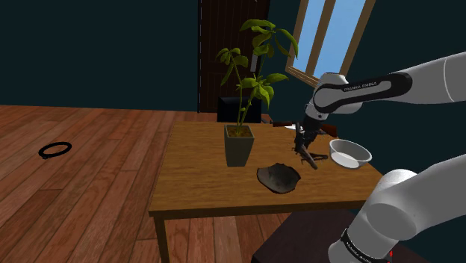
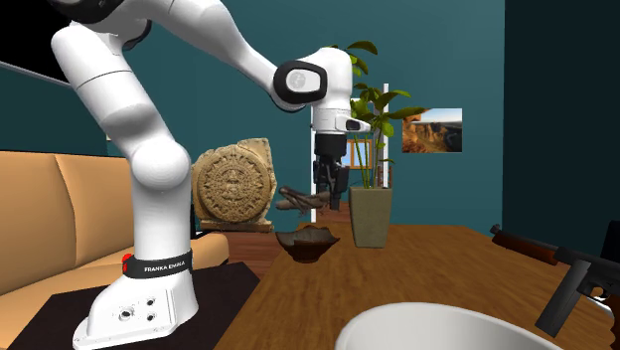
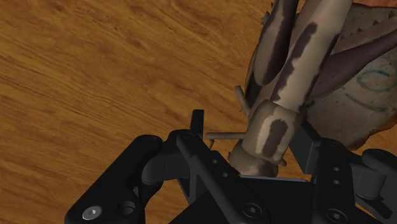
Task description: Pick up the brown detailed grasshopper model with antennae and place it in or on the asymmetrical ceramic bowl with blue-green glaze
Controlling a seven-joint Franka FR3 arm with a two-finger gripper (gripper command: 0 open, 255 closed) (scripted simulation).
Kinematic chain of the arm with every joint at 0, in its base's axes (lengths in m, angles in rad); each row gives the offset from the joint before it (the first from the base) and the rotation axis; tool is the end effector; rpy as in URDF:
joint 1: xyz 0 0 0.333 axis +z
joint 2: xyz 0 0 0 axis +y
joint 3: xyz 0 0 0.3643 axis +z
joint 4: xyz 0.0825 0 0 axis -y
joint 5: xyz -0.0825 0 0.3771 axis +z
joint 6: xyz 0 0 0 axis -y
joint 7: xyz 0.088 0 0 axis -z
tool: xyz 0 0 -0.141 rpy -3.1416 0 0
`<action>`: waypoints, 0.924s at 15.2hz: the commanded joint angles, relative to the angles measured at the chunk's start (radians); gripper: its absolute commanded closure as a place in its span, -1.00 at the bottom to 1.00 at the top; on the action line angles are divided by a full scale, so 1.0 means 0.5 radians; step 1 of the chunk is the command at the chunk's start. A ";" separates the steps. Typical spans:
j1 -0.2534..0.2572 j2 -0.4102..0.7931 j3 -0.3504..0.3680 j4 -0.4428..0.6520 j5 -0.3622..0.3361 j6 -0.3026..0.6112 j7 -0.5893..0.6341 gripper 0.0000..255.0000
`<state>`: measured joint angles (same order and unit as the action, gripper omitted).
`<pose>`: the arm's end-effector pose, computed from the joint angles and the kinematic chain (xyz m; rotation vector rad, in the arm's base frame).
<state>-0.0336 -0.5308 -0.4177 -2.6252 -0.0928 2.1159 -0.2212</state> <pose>0.3123 -0.1584 0.4164 -3.0099 0.1923 -0.0421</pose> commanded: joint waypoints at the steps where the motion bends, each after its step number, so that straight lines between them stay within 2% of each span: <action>1: 0.051 -0.009 0.082 -0.041 0.043 0.036 0.108 1.00; 7: 0.229 0.019 0.327 -0.087 0.189 0.129 0.416 1.00; 14: 0.245 0.142 0.295 -0.198 0.209 0.359 0.376 1.00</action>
<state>0.0870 -0.4676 -0.2695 -2.7147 0.0093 2.2778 -0.0323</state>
